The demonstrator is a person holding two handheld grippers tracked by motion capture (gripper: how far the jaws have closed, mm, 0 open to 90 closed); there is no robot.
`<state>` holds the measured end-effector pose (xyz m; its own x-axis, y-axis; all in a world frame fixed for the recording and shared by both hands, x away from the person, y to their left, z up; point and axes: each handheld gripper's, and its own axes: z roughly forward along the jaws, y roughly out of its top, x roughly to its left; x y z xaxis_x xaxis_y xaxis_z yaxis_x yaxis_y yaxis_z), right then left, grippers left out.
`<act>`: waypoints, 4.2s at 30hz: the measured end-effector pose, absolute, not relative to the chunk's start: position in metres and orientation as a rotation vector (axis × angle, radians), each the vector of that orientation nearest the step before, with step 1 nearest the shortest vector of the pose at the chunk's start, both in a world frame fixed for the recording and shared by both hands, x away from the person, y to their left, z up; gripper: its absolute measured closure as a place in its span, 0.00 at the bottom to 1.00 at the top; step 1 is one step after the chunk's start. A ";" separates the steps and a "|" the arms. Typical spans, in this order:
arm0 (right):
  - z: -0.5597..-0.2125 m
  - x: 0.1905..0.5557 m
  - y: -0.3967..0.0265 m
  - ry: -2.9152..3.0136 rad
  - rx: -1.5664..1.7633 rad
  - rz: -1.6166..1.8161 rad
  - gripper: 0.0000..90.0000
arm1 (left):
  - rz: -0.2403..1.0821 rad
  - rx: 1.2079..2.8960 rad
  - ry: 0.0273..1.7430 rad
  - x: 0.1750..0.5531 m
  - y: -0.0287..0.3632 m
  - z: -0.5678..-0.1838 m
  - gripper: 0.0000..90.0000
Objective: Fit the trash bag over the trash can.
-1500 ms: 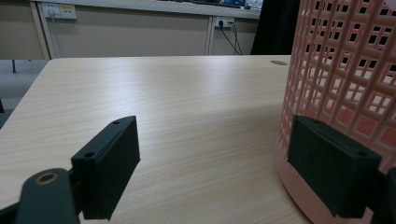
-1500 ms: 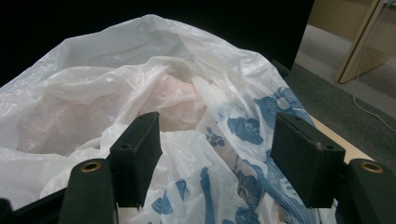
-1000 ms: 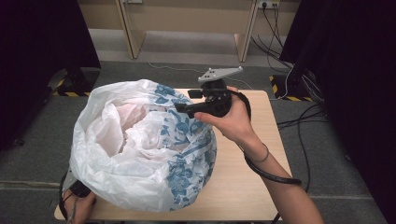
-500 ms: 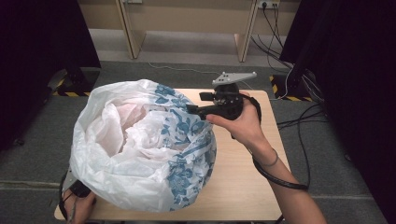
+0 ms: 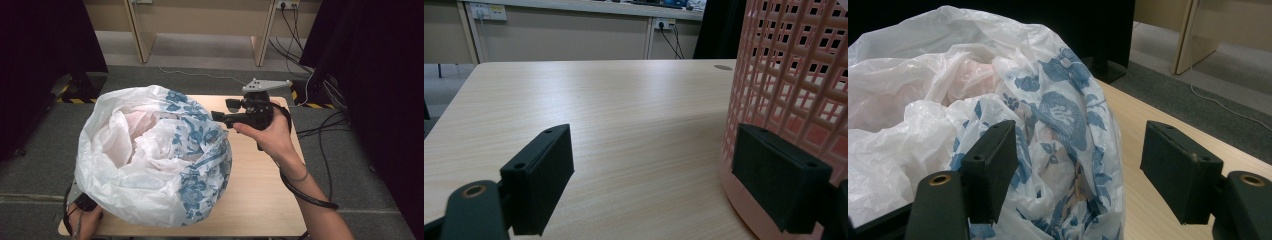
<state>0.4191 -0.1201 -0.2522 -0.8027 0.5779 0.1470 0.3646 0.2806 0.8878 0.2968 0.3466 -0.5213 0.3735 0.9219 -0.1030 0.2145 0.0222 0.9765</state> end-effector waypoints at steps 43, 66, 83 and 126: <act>-0.303 0.414 -0.178 2.299 1.056 1.532 0.35 | 0.762 1.465 1.086 0.297 0.347 -0.521 0.18; -0.340 0.413 -0.201 2.274 1.160 1.506 0.35 | 0.763 1.466 1.084 0.297 0.347 -0.521 0.18; -0.365 0.411 -0.216 2.233 1.228 1.483 0.35 | 0.764 1.467 1.084 0.297 0.347 -0.521 0.18; -0.419 0.402 -0.243 2.130 1.307 1.440 0.34 | 0.765 1.466 1.086 0.297 0.346 -0.521 0.18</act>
